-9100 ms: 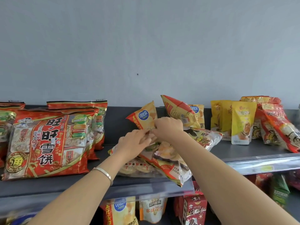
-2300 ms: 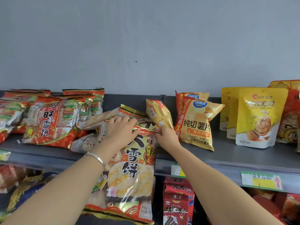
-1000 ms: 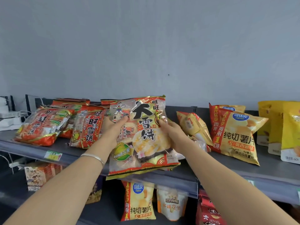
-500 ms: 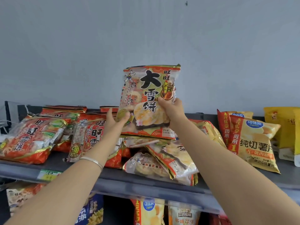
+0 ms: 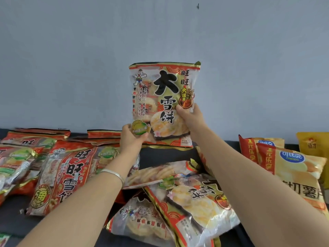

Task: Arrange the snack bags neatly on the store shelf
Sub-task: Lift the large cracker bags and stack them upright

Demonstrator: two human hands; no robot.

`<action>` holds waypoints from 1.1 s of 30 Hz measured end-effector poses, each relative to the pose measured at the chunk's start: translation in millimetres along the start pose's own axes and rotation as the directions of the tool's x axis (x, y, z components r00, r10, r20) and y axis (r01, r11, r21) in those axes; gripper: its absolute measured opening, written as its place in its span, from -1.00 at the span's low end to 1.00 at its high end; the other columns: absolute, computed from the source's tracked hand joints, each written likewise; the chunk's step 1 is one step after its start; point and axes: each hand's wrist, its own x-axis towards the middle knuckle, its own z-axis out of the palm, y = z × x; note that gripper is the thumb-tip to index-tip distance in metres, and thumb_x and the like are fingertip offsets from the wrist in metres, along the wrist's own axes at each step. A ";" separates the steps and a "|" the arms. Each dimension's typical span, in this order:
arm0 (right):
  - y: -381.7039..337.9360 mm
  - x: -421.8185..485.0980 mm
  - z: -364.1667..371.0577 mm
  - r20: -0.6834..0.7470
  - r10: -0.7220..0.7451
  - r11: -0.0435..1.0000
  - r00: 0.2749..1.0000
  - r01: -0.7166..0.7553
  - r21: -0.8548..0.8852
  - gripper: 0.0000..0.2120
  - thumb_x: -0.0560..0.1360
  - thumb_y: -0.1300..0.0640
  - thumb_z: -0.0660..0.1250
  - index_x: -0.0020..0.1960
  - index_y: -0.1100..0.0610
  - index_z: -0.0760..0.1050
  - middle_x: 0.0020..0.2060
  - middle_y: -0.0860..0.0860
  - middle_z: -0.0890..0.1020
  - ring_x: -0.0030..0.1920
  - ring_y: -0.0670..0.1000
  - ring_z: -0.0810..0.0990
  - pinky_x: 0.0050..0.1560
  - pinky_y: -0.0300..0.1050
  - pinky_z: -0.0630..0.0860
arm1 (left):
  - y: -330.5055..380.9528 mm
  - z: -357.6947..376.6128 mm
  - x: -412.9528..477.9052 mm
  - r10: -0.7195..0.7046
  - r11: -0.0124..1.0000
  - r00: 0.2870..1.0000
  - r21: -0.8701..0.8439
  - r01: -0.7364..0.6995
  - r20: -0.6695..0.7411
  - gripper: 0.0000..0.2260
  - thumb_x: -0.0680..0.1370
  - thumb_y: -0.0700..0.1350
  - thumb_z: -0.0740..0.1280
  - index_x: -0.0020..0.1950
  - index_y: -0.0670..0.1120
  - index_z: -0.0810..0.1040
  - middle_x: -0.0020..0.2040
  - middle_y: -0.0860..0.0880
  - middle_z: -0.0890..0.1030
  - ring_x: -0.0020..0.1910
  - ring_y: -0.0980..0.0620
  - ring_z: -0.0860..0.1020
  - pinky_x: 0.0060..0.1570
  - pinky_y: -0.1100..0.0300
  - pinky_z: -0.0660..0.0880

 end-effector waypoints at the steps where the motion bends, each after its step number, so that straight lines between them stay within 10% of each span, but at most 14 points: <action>1: 7.2 7.0 -3.4 0.016 0.010 1.000 1.000 -0.009 -0.006 -0.73 0.49 0.05 0.41 0.12 -0.01 0.40 0.06 0.01 0.63 0.07 0.07 0.63 0.12 0.07 0.57 | -6.3 7.0 7.4 -0.009 1.000 1.000 0.017 0.009 0.000 -0.38 0.39 -0.12 0.51 0.35 -0.11 0.29 0.26 -0.09 0.48 0.21 -0.09 0.48 0.23 -0.03 0.42; 10: 95.0 47.7 -23.6 -0.020 0.167 0.986 0.986 -0.167 0.004 -0.65 0.51 0.14 0.39 0.22 0.04 0.35 0.12 0.08 0.58 0.13 0.11 0.58 0.23 0.17 0.50 | -61.6 60.9 28.7 -0.066 0.995 0.990 0.086 0.055 0.123 -0.34 0.40 -0.24 0.48 0.41 -0.09 0.25 0.34 -0.11 0.41 0.30 -0.10 0.42 0.28 0.00 0.38; 17: 125.3 50.0 -34.7 -0.093 0.189 0.918 0.978 -0.210 -0.337 -0.51 0.39 -0.21 0.42 0.15 0.05 0.37 0.07 0.04 0.59 0.10 0.09 0.58 0.19 0.11 0.53 | -66.0 77.1 33.7 -0.149 0.989 0.959 0.012 0.150 0.241 -0.26 0.45 -0.01 0.45 0.47 -0.10 0.08 0.42 -0.12 0.32 0.38 -0.12 0.32 0.32 0.01 0.26; 24: 147.2 40.2 -64.8 -0.046 0.277 0.823 0.960 -0.261 -0.504 -0.09 0.15 -0.50 0.26 0.33 0.05 0.40 0.18 0.00 0.60 0.17 0.06 0.57 0.27 0.09 0.49 | -74.5 84.0 27.6 -0.265 0.946 0.858 0.291 0.143 0.440 -0.28 0.49 0.10 0.37 0.44 -0.18 0.06 0.36 -0.16 0.38 0.30 -0.17 0.39 0.19 0.03 0.35; 33: 139.2 17.4 -87.2 -0.062 0.380 0.731 0.923 -0.341 -0.591 -0.38 0.49 -0.30 0.20 0.38 0.09 0.37 0.23 0.05 0.57 0.20 0.11 0.55 0.25 0.02 0.45 | -72.1 92.3 19.2 -0.272 0.870 0.757 0.488 -0.071 0.595 -0.27 0.55 0.17 0.23 0.47 -0.24 -0.03 0.39 -0.19 0.36 0.29 -0.16 0.43 0.15 0.06 0.40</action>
